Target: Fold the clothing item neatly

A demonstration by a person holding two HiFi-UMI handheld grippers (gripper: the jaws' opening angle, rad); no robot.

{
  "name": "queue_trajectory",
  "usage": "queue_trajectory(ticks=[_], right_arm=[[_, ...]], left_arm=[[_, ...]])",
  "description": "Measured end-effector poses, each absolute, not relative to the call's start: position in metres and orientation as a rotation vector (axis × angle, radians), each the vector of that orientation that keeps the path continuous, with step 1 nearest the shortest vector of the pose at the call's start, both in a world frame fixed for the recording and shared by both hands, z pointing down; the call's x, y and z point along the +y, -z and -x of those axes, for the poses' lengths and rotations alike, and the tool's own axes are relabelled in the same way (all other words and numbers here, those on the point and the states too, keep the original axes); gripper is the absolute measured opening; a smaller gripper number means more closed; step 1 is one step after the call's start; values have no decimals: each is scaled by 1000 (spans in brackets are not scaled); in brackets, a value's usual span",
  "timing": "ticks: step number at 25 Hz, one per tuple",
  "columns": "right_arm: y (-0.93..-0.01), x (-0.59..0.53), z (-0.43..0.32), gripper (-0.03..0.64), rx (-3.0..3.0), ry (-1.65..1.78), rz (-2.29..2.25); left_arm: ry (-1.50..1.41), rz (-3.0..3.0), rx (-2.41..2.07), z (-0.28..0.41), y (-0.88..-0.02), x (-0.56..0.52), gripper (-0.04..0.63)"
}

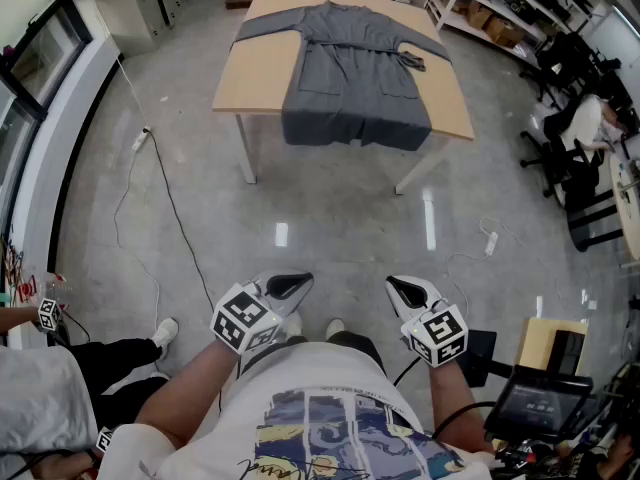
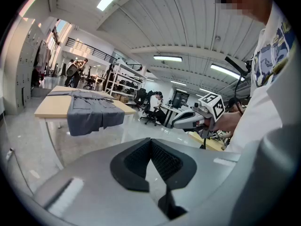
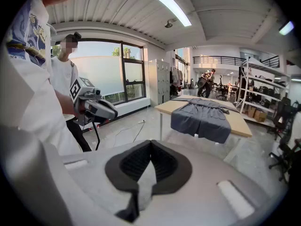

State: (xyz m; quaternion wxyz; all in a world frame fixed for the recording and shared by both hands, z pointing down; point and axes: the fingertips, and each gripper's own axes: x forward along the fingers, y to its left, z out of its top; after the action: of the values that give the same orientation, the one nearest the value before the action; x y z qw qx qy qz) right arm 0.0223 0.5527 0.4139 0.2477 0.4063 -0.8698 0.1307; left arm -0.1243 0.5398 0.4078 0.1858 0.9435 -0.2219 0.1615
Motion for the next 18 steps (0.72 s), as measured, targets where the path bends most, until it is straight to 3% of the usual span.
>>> queue_trajectory(ticks=[18], right_arm=[[-393,548,-94,5,-2476,-396,-1014]], left_arm=[[-421,-2630,-817,62,-372,532,0]])
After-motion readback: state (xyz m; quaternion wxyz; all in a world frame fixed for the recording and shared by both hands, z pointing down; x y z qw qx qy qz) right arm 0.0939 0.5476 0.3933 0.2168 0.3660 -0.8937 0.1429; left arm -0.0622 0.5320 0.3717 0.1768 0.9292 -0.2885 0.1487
